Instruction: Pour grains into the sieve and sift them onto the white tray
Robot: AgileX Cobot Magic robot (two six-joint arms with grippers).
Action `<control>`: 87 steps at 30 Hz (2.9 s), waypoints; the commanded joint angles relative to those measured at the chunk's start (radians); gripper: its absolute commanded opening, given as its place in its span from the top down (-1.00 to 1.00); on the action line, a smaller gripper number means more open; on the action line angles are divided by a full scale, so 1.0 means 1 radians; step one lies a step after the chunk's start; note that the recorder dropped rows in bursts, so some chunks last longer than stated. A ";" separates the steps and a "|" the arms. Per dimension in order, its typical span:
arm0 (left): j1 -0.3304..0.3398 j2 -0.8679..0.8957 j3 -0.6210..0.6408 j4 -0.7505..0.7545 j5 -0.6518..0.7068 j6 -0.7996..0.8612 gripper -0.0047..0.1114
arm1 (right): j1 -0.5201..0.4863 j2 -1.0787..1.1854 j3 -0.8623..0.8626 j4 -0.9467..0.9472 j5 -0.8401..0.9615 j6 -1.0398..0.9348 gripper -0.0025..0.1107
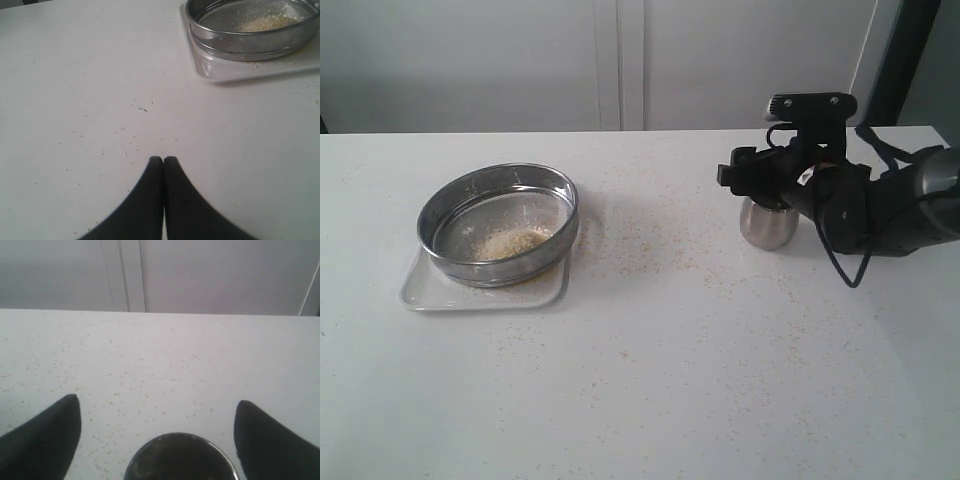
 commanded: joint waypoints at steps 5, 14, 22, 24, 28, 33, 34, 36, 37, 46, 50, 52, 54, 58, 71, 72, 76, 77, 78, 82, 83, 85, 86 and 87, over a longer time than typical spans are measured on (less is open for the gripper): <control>0.003 -0.004 0.005 -0.007 -0.002 0.003 0.92 | -0.009 -0.088 0.003 -0.002 0.175 -0.029 0.32; 0.003 -0.004 0.005 -0.007 -0.002 0.003 0.92 | -0.009 -0.155 0.003 -0.020 0.326 -0.030 0.87; 0.003 -0.004 0.005 -0.007 -0.002 0.003 0.92 | -0.009 -0.202 0.003 -0.020 0.457 -0.056 0.91; 0.003 -0.004 0.005 -0.007 -0.002 0.003 0.92 | -0.009 -0.213 0.003 -0.020 0.496 -0.076 0.91; 0.003 -0.004 0.005 -0.007 -0.002 0.003 0.92 | -0.009 -0.232 0.003 -0.020 0.587 -0.145 0.91; 0.003 -0.004 0.005 -0.007 -0.002 0.003 0.92 | -0.009 -0.261 0.003 -0.020 0.722 -0.203 0.91; 0.003 -0.004 0.005 -0.007 -0.002 0.003 0.92 | -0.009 -0.265 0.003 -0.020 0.746 -0.205 0.91; 0.003 -0.004 0.005 -0.007 -0.002 0.003 0.92 | -0.009 -0.277 0.003 -0.020 0.808 -0.208 0.91; 0.003 -0.004 0.005 -0.007 -0.002 0.003 0.92 | -0.009 -0.283 0.003 -0.023 0.830 -0.208 0.91; 0.003 -0.004 0.005 -0.007 -0.002 0.003 0.92 | -0.009 -0.322 0.003 -0.023 1.028 -0.212 0.91; 0.003 -0.004 0.005 -0.007 -0.002 0.003 0.92 | -0.009 -0.322 0.003 -0.023 1.114 -0.214 0.91; 0.003 -0.004 0.005 -0.007 -0.002 0.003 0.92 | -0.009 -0.322 0.003 -0.025 1.159 -0.238 0.91; 0.003 -0.004 0.005 -0.007 -0.002 0.003 0.92 | -0.010 -0.322 0.003 -0.044 1.197 -0.240 0.91; 0.003 -0.004 0.005 -0.007 -0.002 0.003 0.92 | -0.024 -0.322 0.003 -0.070 1.272 -0.226 0.91; 0.003 -0.004 0.005 -0.007 -0.002 0.003 0.92 | -0.171 -0.420 0.003 -0.073 1.293 -0.176 0.91; 0.003 -0.004 0.005 -0.007 -0.002 0.003 0.92 | -0.180 -0.429 0.003 -0.073 1.297 -0.176 0.91; 0.003 -0.004 0.005 -0.007 -0.002 0.003 0.92 | -0.212 -0.481 0.003 -0.073 1.295 -0.171 0.91; 0.003 -0.004 0.005 -0.007 -0.002 0.003 0.92 | -0.220 -0.506 0.003 -0.073 1.279 -0.167 0.91; 0.003 -0.004 0.005 -0.007 -0.002 0.003 0.92 | -0.222 -0.521 0.003 -0.077 1.270 -0.160 0.91; 0.003 -0.004 0.005 -0.007 -0.002 0.003 0.92 | -0.222 -0.621 0.003 -0.080 1.207 -0.126 0.91; 0.003 -0.004 0.005 -0.007 -0.002 0.003 0.92 | -0.222 -0.657 0.003 -0.080 1.181 -0.114 0.91; 0.003 -0.004 0.005 -0.007 -0.002 0.003 0.92 | -0.222 -0.700 0.003 -0.080 1.154 -0.104 0.91; 0.003 -0.004 0.005 -0.007 -0.002 0.003 0.92 | -0.222 -0.721 0.003 -0.080 1.143 -0.102 0.91; 0.003 -0.004 0.005 -0.007 -0.002 0.003 0.92 | -0.222 -0.736 0.005 -0.080 1.136 -0.102 0.91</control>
